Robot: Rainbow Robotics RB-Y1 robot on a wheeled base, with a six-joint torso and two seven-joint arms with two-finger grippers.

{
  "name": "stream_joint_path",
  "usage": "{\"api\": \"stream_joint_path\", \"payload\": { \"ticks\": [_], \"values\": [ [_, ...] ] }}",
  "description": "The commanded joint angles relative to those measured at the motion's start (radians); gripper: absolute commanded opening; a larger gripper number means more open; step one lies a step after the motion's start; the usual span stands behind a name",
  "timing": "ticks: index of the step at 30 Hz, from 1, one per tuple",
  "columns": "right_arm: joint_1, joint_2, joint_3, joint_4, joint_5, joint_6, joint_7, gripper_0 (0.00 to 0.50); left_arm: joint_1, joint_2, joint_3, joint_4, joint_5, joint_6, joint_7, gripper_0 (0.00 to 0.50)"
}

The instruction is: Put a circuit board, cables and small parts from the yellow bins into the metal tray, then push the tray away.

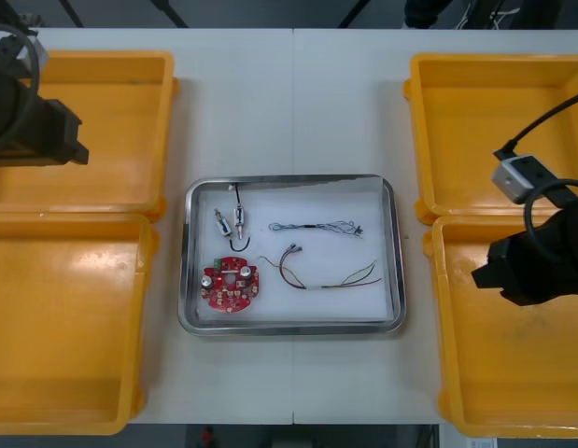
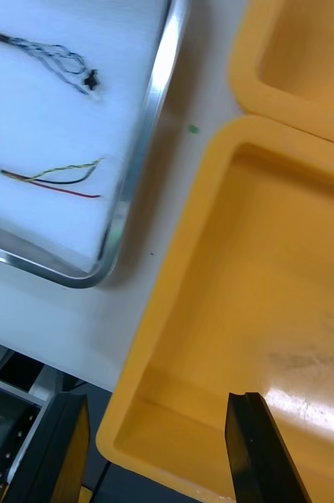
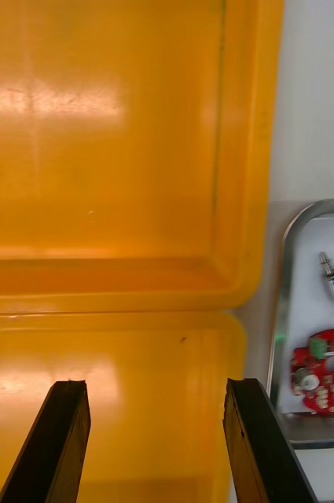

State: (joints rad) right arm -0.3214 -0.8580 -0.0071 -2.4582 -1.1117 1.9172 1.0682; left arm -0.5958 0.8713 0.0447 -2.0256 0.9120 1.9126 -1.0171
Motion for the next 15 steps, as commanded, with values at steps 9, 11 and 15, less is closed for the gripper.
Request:
{"api": "stream_joint_path", "payload": {
  "ticks": [9, 11, 15],
  "values": [
    [-0.304, 0.070, 0.467, -0.024, 0.171, 0.003, -0.002, 0.500, 0.277, 0.058, 0.256, -0.070, 0.011, 0.007, -0.179, 0.500],
    [-0.337, 0.103, 0.527, -0.021, 0.199, 0.003, 0.009, 0.500, 0.298, 0.060, 0.271, -0.070, 0.008, 0.007, -0.195, 0.500],
    [-0.390, 0.171, 0.628, 0.004, 0.268, 0.003, 0.099, 0.500, 0.347, 0.060, 0.299, -0.073, 0.014, 0.007, -0.216, 0.500]
  ]
}}
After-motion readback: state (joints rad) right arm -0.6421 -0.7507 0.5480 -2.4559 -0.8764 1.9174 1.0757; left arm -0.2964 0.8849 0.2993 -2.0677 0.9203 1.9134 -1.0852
